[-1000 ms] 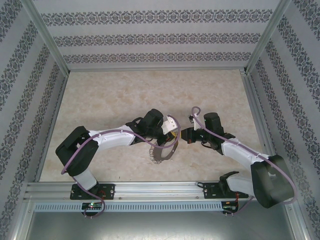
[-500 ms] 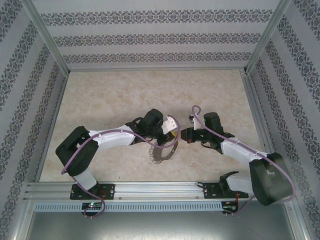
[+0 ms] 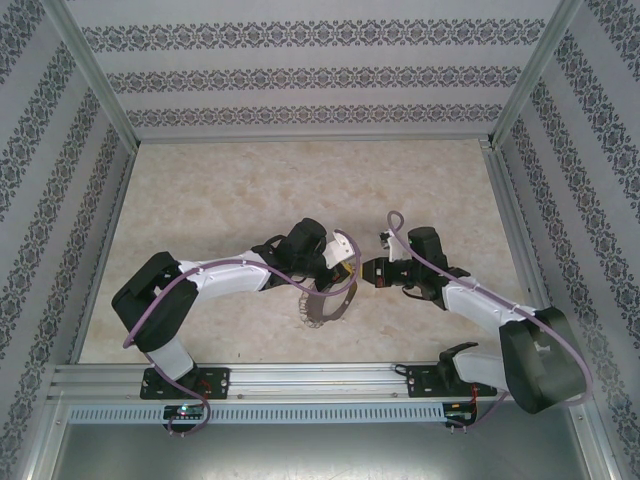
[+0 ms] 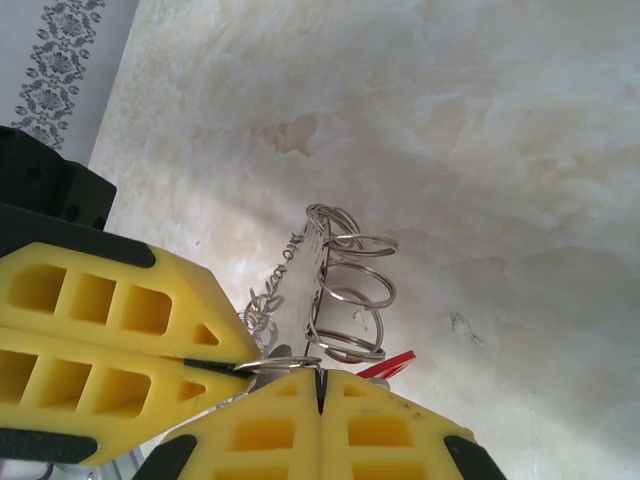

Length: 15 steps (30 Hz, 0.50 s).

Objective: Put the keys on the keyring

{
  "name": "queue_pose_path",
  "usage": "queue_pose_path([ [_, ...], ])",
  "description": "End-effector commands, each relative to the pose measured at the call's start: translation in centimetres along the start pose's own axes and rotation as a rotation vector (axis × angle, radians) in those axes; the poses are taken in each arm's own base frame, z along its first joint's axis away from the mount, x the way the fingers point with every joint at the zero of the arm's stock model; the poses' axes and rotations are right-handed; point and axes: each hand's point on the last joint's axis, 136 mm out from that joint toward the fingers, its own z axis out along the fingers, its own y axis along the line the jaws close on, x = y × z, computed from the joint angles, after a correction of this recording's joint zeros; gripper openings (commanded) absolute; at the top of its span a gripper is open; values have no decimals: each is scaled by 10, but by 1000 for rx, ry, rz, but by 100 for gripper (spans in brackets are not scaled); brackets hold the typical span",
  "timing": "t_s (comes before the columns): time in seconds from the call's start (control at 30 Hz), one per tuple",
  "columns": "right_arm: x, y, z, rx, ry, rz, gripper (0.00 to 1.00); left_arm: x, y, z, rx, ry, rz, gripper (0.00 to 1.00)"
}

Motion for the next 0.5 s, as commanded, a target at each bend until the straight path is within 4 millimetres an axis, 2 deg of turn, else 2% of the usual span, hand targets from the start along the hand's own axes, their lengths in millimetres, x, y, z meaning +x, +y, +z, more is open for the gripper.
queue_pose_path([
  [0.0, 13, 2, -6, -22, 24, 38, 14, -25, -4, 1, 3, -90, 37, 0],
  [0.13, 4, 3, -17, -22, -29, 44, 27, -23, -4, 3, 5, -86, 34, 0],
  [0.33, -9, 7, -31, -27, -97, 32, 30, -22, -4, 3, 4, -83, 29, 0],
  [0.47, -13, 12, -33, -46, -108, -3, 30, -22, -5, 3, 6, -82, 31, 0],
])
